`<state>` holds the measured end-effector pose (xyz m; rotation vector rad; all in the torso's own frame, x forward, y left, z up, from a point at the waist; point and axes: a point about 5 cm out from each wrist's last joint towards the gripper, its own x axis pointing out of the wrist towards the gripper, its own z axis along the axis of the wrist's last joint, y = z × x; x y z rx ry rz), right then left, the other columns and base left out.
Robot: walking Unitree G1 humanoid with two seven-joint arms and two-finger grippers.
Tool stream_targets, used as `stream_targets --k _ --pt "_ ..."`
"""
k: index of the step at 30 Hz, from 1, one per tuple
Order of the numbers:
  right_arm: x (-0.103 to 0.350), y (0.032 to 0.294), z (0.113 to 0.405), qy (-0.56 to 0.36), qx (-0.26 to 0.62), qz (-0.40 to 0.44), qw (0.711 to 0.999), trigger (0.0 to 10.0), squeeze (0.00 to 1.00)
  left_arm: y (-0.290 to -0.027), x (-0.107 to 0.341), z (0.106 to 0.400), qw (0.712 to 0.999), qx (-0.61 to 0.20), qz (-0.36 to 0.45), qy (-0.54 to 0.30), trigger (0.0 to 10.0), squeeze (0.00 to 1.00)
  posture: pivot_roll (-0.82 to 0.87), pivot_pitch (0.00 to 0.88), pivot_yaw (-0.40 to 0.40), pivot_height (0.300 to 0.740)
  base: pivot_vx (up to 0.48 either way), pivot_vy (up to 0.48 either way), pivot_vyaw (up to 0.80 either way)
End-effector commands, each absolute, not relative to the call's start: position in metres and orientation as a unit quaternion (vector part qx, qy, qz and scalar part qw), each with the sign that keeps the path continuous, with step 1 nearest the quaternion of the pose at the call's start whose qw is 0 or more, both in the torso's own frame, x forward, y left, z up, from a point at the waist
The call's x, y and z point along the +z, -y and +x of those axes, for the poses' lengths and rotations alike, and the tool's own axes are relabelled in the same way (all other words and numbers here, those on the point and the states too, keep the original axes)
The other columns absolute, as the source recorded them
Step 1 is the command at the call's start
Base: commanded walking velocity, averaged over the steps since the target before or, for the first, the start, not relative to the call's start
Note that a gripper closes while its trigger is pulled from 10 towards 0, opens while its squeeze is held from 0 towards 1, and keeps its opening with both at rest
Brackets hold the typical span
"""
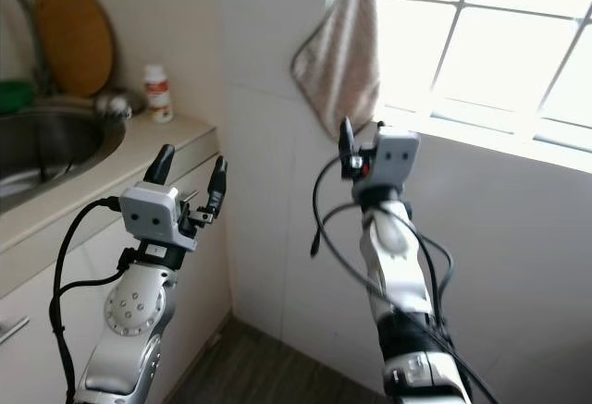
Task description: Kitchen organization
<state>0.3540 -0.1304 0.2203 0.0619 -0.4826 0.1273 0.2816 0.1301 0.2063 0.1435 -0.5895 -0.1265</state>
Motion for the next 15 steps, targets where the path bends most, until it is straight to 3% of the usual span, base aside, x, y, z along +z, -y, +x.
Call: stream_targets --k 1,9,15 --pt "0.221 0.121 0.348 0.244 0.094 -0.001 0.965 10.0 0.0 -0.132 0.206 0.281 0.953 -0.063 0.075 0.288 10.0 0.0 0.14 0.0 -0.069 0.74 0.0 0.465 -0.8" --pt "0.148 0.132 0.31 0.12 0.137 -0.129 0.975 10.0 0.0 -0.131 0.194 0.277 0.958 -0.078 0.08 0.264 10.0 0.0 0.12 0.0 -0.075 0.74 0.0 0.465 -0.8" --pt "0.132 0.142 0.287 0.095 0.128 -0.164 0.974 10.0 0.0 -0.126 0.186 0.277 0.961 -0.098 0.088 0.244 10.0 0.0 0.11 0.0 -0.066 0.74 0.0 0.449 -0.8"
